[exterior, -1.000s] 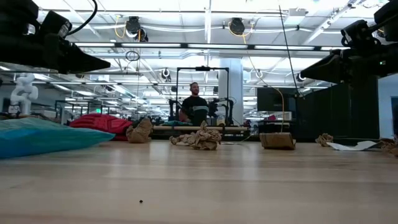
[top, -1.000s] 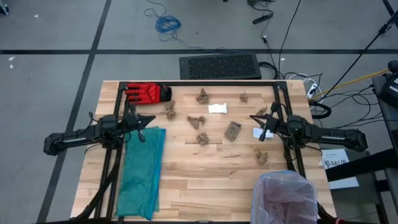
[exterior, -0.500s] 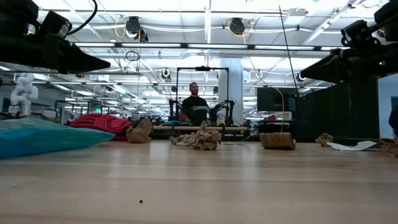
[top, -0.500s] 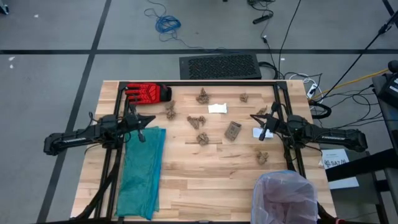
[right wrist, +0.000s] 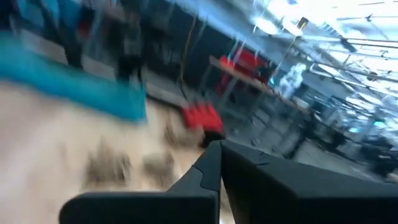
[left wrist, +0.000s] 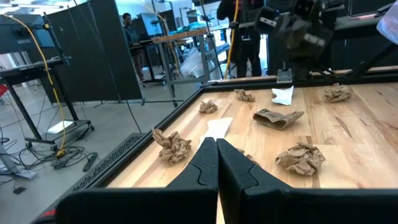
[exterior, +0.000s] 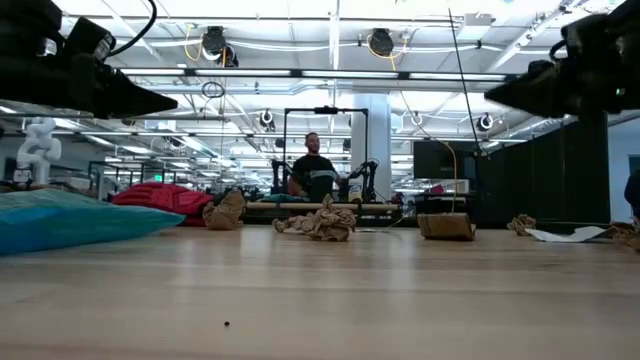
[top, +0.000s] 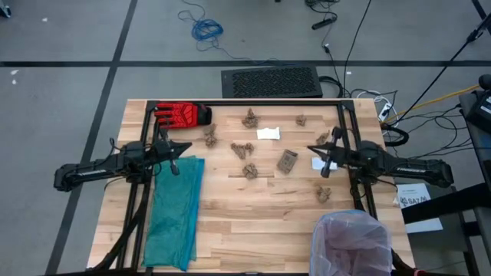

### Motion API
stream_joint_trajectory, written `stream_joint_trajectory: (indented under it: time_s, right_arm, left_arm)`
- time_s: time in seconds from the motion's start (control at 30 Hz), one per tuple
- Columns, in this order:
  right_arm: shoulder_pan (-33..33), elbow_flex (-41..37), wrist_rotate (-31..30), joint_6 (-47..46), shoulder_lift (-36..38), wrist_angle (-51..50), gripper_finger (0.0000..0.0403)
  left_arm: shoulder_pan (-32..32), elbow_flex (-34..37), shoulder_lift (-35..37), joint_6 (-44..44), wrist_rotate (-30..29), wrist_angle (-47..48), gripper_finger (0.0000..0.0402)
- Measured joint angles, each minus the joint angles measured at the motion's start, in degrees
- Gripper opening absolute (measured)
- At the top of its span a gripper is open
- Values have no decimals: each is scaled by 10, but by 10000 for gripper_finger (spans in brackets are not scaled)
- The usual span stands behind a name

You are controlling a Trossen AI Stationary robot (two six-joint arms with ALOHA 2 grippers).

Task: Place trash/remove bag and relplace
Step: Put the brown coffee sleeve into the black trash bin

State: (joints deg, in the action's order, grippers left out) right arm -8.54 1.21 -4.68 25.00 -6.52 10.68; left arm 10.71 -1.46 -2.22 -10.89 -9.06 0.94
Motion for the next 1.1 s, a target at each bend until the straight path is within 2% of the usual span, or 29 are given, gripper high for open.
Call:
stream_joint_trajectory:
  time_s: [0.13, 0.43, 0.57, 0.73, 0.93, 1.1]
  right_arm:
    - [0, 0, 50, -91, 0, 90, 0]
    - [0, 5, 48, -127, -1, 224, 0]
    - [0, 55, 22, -120, -28, 125, 0]
    - [0, 139, -31, -128, -109, -9, 0]
    - [0, 257, -28, -198, -244, -180, 3]
    - [0, 341, -3, -267, -355, -318, 34]
  left_arm:
    - [0, 0, 0, 0, 0, 0, 0]
    - [0, 0, 0, 0, 0, 0, 0]
    - [0, 0, 0, 0, 0, 0, 0]
    - [0, 0, 0, 0, 0, 0, 0]
    - [0, 0, 0, 0, 0, 0, 0]
    - [0, 0, 0, 0, 0, 0, 0]
